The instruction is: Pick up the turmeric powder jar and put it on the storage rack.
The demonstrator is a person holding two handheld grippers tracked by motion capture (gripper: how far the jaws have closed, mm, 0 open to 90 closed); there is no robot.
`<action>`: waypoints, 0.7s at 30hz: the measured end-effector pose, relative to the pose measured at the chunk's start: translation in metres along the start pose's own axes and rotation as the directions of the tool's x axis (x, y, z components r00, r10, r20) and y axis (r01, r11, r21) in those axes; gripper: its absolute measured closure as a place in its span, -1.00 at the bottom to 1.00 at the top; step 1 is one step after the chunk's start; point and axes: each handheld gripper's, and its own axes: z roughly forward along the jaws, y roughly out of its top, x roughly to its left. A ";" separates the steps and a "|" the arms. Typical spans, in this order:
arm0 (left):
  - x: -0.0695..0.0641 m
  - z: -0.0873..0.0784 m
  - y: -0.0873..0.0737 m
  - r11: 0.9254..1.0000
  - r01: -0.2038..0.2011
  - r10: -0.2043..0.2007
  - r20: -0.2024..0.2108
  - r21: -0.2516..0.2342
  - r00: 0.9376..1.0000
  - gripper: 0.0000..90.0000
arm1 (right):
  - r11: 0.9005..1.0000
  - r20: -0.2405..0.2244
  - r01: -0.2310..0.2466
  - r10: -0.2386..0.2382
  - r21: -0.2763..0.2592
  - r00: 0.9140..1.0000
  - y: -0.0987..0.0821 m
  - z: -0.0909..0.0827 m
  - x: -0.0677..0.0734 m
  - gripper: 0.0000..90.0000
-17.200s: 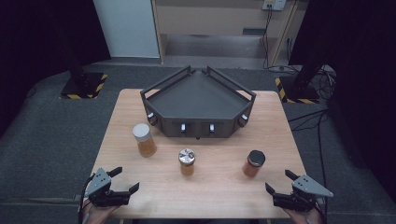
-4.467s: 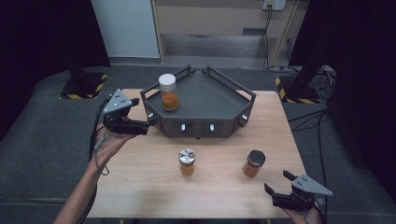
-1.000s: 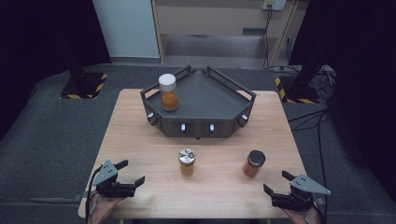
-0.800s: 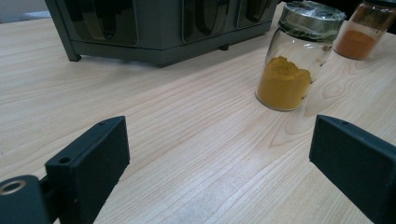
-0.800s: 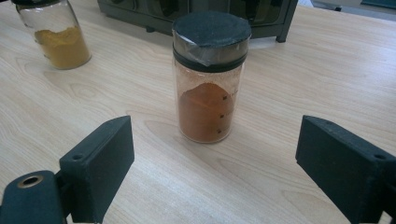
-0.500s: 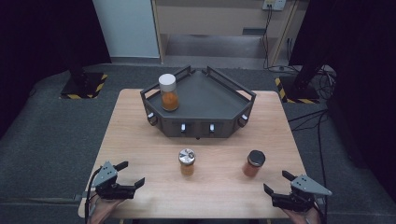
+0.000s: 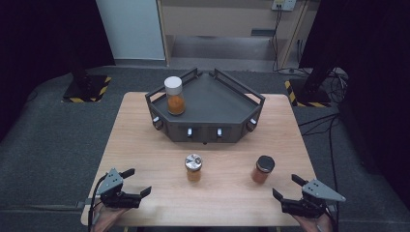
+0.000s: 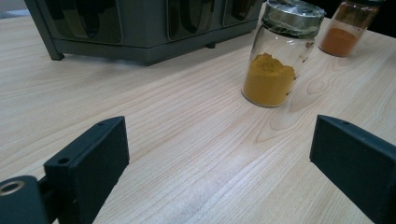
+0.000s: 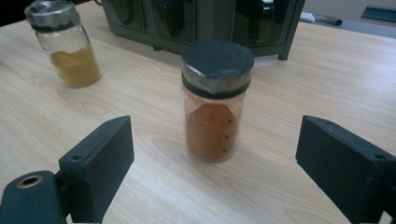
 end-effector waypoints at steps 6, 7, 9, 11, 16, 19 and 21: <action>0.000 0.000 0.000 1.000 -0.001 0.001 0.002 -0.001 1.000 -0.92 | 1.000 -0.027 0.027 -0.027 0.002 0.999 0.014 0.002 0.002 -0.75; 0.000 0.000 0.000 1.000 -0.002 0.002 0.001 0.000 1.000 -0.92 | 1.000 -0.033 0.030 -0.030 0.001 0.999 0.017 0.002 0.002 -0.75; 0.001 0.000 0.000 1.000 0.001 -0.001 0.005 0.001 1.000 -0.91 | 0.999 -0.042 0.041 -0.041 0.002 0.998 0.023 0.003 0.003 -0.74; 0.001 0.000 0.000 1.000 0.001 -0.001 0.005 0.002 1.000 -0.91 | 0.999 -0.049 0.054 -0.054 -0.003 0.997 0.028 0.003 0.004 -0.74; 0.002 0.001 0.000 1.000 0.003 -0.003 0.006 0.008 1.000 -0.91 | 0.998 -0.090 0.064 -0.064 -0.004 0.994 0.041 0.009 0.004 -0.74; 0.002 0.001 0.000 1.000 0.005 -0.005 0.007 0.008 1.000 -0.91 | 0.998 -0.117 0.066 -0.066 -0.011 0.991 0.047 0.014 0.004 -0.74; 0.003 0.001 0.000 1.000 0.008 -0.008 0.009 0.007 1.000 -0.91 | 0.997 -0.129 0.079 -0.080 -0.013 0.988 0.052 0.018 0.005 -0.74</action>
